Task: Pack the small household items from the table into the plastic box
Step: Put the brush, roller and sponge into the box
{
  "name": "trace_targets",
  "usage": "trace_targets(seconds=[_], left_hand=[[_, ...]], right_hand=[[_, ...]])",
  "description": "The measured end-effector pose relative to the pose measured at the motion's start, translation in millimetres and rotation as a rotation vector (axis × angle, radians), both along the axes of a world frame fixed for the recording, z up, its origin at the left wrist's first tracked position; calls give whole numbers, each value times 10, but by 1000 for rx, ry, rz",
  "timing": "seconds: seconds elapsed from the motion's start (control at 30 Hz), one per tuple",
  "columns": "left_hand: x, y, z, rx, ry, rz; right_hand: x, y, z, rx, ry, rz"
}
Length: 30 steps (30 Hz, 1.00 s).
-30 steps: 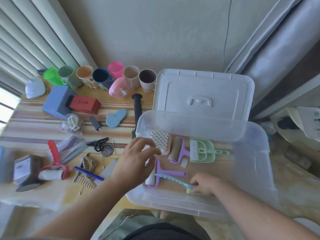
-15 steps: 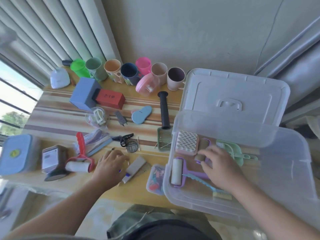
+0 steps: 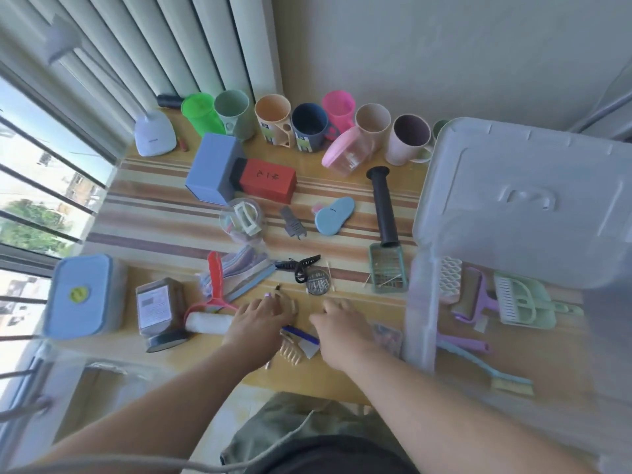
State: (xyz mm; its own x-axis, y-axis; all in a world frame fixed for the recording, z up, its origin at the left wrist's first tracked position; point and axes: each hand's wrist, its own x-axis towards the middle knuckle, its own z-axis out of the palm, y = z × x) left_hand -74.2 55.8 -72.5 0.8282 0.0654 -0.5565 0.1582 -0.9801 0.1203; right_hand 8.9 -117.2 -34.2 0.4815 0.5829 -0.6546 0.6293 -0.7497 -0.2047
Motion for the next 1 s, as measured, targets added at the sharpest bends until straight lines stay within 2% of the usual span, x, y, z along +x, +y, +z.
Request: trace_targets(seconds=[0.1,0.3,0.43,0.67,0.8,0.9,1.0], left_hand=[[-26,78,-75,-9,-6,-19],[-26,205,-123,-13,-3,-51],[19,371,27,-75,-104,0],[176,658,488,-120,-416,282],[466,468,818,-163,-531,271],[772,119,1092,-253,-620,217],[1099,-393,1304,-333,-718,132]], right_hand=[[-41,-45,-136,-92,-33,28],[16,-10,-345,-90,-82,26],[182,-60,-291,-82,-93,-38],[547,-102,252,328,-39,-282],[744,-425,955,614,-69,-302],[900,-977,1460,686,-177,-315],[1087,-1723,1561,618,-234,-388]])
